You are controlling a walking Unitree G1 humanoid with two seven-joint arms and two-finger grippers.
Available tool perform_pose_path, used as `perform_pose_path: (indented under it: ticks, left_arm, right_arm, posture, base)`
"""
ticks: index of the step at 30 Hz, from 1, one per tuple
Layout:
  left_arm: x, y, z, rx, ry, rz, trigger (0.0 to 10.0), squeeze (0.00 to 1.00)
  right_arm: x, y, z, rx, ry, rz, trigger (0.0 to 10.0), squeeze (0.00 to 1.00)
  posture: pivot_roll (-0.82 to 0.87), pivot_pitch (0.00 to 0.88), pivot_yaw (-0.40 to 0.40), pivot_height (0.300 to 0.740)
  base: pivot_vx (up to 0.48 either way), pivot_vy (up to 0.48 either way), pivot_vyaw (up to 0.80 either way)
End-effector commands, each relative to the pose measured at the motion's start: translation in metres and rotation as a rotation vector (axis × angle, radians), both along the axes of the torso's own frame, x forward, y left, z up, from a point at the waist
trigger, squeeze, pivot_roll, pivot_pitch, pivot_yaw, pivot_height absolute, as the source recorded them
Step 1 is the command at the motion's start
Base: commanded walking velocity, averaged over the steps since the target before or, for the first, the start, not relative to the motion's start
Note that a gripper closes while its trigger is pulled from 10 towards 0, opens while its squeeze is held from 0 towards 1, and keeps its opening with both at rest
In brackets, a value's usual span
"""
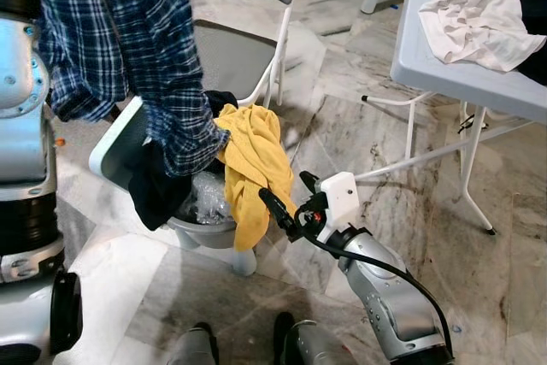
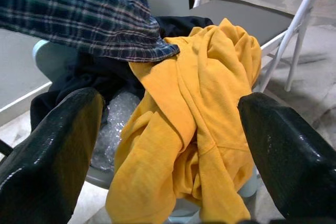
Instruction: Hang hanger
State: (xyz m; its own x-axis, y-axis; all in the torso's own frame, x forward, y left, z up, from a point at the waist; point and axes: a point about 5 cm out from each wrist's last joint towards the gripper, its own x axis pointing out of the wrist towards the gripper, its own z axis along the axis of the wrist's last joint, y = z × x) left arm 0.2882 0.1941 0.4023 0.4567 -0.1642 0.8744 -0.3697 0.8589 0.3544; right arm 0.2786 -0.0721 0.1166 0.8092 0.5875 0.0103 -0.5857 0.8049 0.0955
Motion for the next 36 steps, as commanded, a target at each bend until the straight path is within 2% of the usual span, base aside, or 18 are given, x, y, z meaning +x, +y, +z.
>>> perform_pose_path:
  ticks: [1,2,5,7,8,12,13,15,17,19,20,21,22,25,29,30,31,36]
  left_arm:
    - [-0.006,-0.003,0.007,-0.008,-0.041,-0.032,0.0,0.0]
    - [-0.006,-0.003,0.006,-0.01,-0.038,-0.032,0.0,0.0]
    - [0.006,0.01,-0.043,-0.091,0.146,-0.015,0.0,0.0]
    - [0.012,0.017,-0.089,-0.156,0.313,-0.003,0.0,0.0]
    - [0.013,0.021,-0.133,-0.2,0.459,0.01,0.0,0.0]
    - [0.008,0.024,-0.199,-0.297,0.673,0.017,0.0,0.0]
    - [0.008,0.024,-0.199,-0.297,0.673,0.017,0.0,0.0]
    - [0.0,0.024,-0.222,-0.322,0.741,0.034,0.0,0.0]
    - [-0.006,0.019,-0.247,-0.28,0.838,0.033,0.0,0.0]
    - [-0.011,0.018,-0.272,-0.35,0.956,0.005,0.0,0.0]
    - [-0.011,0.018,-0.272,-0.35,0.956,0.005,0.0,0.0]
    - [-0.013,0.017,-0.281,-0.357,1.006,-0.007,0.0,0.0]
    - [-0.019,0.015,-0.298,-0.38,1.081,-0.019,0.0,0.0]
    - [-0.034,0.01,-0.328,-0.35,1.222,-0.03,0.0,0.0]
    - [-0.046,0.005,-0.347,-0.321,1.33,-0.045,0.0,0.0]
    - [-0.052,0.002,-0.359,-0.263,1.422,-0.039,0.0,0.0]
    - [-0.055,0.003,-0.364,-0.238,1.45,-0.029,0.0,0.0]
    - [-0.065,0.015,-0.37,-0.231,1.435,0.059,0.0,0.0]
  right_arm:
    - [-0.003,-0.001,-0.005,-0.003,0.012,-0.009,10.0,0.0]
    - [-0.003,-0.002,-0.005,-0.003,0.012,-0.009,10.0,0.0]
    - [-0.008,-0.001,-0.009,-0.005,0.026,-0.006,10.0,0.0]
    - [-0.009,-0.001,-0.009,-0.008,0.031,0.001,10.0,0.0]
    - [-0.009,-0.001,-0.01,-0.011,0.034,0.008,10.0,0.0]
    - [-0.01,-0.001,-0.009,-0.017,0.035,0.022,10.0,0.0]
    - [-0.01,-0.001,-0.009,-0.017,0.035,0.022,10.0,0.0]
    - [-0.01,-0.002,-0.009,-0.023,0.035,0.03,10.0,0.0]
    - [-0.01,-0.003,-0.009,-0.027,0.036,0.035,10.0,0.0]
    - [-0.01,-0.004,-0.009,-0.034,0.038,0.042,10.0,0.0]
    - [-0.01,-0.004,-0.009,-0.034,0.038,0.042,10.0,0.0]
    - [-0.011,-0.004,-0.009,-0.035,0.039,0.043,10.0,0.0]
    - [-0.011,-0.004,-0.009,-0.036,0.041,0.047,10.0,0.0]
    - [-0.012,-0.003,-0.009,-0.039,0.044,0.053,10.0,0.0]
    - [-0.013,-0.004,-0.009,-0.039,0.048,0.052,10.0,0.0]
    - [-0.013,-0.004,-0.009,-0.038,0.051,0.052,10.0,0.0]
    - [-0.013,-0.003,-0.01,-0.038,0.053,0.053,10.0,0.0]
    - [-0.014,-0.002,-0.011,-0.04,0.06,0.058,10.0,0.0]
  posture:
    - [0.12,0.221,-0.038,0.74]
    - [0.12,0.224,-0.04,0.74]
    - [0.12,0.236,-0.053,0.74]
    - [0.12,0.247,-0.063,0.74]
    - [0.12,0.253,-0.072,0.74]
    - [0.12,0.26,-0.085,0.74]
    - [0.12,0.26,-0.085,0.74]
    - [0.12,0.266,-0.1,0.74]
    - [0.12,0.269,-0.103,0.74]
    - [0.12,0.275,-0.115,0.74]
    - [0.12,0.275,-0.115,0.74]
    - [0.12,0.275,-0.115,0.74]
    - [0.12,0.279,-0.116,0.74]
    - [0.11,0.284,-0.115,0.74]
    - [0.12,0.288,-0.113,0.74]
    - [0.12,0.29,-0.11,0.74]
    - [0.12,0.29,-0.109,0.74]
    - [0.12,0.29,-0.105,0.74]
  base:
    - [0.0,0.0,0.0]
    - [0.0,0.0,0.0]
    - [0.0,0.0,0.0]
    - [0.0,0.0,0.0]
    - [0.0,0.0,0.0]
    - [0.0,0.0,0.0]
    - [0.0,0.0,0.0]
    - [0.0,0.0,0.0]
    - [0.0,0.0,0.0]
    - [0.0,0.0,0.0]
    - [0.0,0.0,0.0]
    - [0.0,0.0,0.0]
    - [0.0,0.0,0.0]
    - [0.0,0.0,0.0]
    - [0.0,0.0,0.0]
    - [0.0,0.0,0.0]
    - [0.0,0.0,0.0]
    - [0.0,0.0,0.0]
